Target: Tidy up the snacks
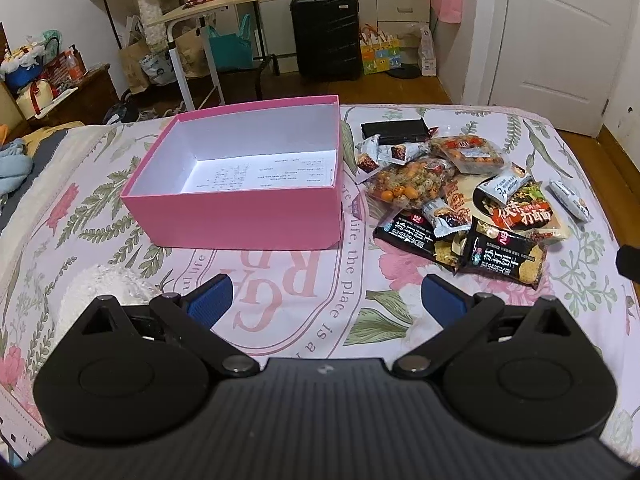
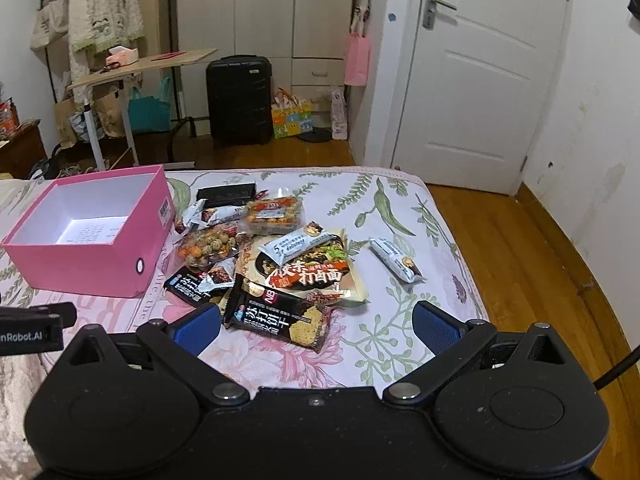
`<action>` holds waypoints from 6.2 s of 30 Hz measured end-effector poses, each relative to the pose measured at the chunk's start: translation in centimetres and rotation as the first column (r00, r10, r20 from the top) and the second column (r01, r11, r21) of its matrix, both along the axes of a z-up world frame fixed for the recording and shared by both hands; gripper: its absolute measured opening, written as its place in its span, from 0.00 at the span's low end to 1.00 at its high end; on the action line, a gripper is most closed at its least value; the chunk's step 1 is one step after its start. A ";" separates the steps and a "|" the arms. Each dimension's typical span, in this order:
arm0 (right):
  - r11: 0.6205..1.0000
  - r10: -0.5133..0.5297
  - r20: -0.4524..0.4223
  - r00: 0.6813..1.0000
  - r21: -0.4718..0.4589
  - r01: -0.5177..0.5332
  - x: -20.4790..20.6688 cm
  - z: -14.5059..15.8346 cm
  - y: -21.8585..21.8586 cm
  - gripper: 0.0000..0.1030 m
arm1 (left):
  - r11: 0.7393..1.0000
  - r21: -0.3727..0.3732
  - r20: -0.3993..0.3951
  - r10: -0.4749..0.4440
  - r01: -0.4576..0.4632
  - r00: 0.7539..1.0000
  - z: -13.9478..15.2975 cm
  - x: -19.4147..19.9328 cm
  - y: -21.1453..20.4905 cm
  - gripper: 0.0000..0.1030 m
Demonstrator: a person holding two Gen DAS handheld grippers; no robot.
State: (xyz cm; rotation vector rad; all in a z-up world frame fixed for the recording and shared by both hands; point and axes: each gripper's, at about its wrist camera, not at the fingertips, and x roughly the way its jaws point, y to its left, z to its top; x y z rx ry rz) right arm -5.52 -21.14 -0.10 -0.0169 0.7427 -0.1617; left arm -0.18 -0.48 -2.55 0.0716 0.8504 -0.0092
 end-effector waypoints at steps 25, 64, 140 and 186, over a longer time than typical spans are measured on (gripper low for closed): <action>1.000 -0.020 0.004 1.000 -0.014 0.020 -0.4 -0.5 -0.3 1.00 | 1.000 -0.009 0.038 0.012 -0.012 0.999 0.5 -0.7 -0.2 0.99; 0.866 -0.028 0.016 0.999 0.500 0.016 7.0 -13.6 -10.3 0.87 | 0.911 -0.160 0.023 -0.381 0.379 0.924 -10.6 9.2 -7.4 0.63; 0.806 0.520 -0.123 0.845 0.399 -0.437 17.9 -1.5 12.7 0.54 | 0.907 -0.295 0.077 -0.289 0.299 0.954 0.0 9.9 13.2 0.50; 0.850 0.504 -0.170 0.847 0.270 -0.452 19.7 4.4 3.2 0.72 | 0.867 -0.206 -0.002 -0.464 0.454 0.886 3.3 14.3 7.5 0.66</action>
